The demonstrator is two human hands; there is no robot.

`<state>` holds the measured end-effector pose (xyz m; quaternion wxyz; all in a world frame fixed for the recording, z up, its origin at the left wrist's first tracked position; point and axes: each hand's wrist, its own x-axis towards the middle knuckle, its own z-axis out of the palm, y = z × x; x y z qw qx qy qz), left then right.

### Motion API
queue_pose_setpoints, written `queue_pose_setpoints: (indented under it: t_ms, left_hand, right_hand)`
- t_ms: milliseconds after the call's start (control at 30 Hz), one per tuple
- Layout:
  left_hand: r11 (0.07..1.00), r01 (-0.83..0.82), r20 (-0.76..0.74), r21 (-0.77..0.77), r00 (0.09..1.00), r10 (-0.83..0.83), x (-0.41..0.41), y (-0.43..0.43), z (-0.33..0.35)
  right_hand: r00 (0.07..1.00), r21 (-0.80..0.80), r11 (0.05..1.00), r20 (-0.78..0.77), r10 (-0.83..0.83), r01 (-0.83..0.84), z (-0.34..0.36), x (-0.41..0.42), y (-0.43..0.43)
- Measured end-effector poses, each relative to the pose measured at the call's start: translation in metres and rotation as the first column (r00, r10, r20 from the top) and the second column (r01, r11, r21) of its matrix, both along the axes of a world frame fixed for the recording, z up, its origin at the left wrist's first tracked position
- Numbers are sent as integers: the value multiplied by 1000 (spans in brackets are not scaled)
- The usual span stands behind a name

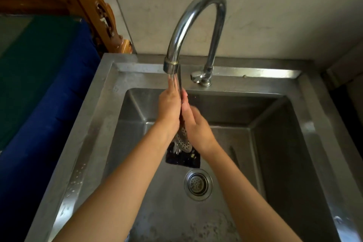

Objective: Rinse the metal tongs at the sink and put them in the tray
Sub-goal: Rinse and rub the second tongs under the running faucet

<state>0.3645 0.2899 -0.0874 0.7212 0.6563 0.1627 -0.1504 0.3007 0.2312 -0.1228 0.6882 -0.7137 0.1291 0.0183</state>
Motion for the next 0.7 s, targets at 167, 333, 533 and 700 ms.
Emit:
queue_pose_setpoints:
  t_ms: [167,333,533,700]
  left_hand:
    - [961,-34,40,-276,998,46,3,-7,5]
    - [893,198,115,-404,980,-164,8,2,7]
    - [965,211,6,-155,977,-213,8,-5,10]
    - [971,67,80,-231,996,-50,13,-9,12]
  right_hand:
    - [997,198,980,-67,43,-29,-3,-13,-3]
    - [992,275,959,-83,91,-65,-9,-27,-1]
    - [966,382,909,-120,230,-169,-9,-37,-5]
    - [984,512,847,-19,178,-144,-16,-49,-11]
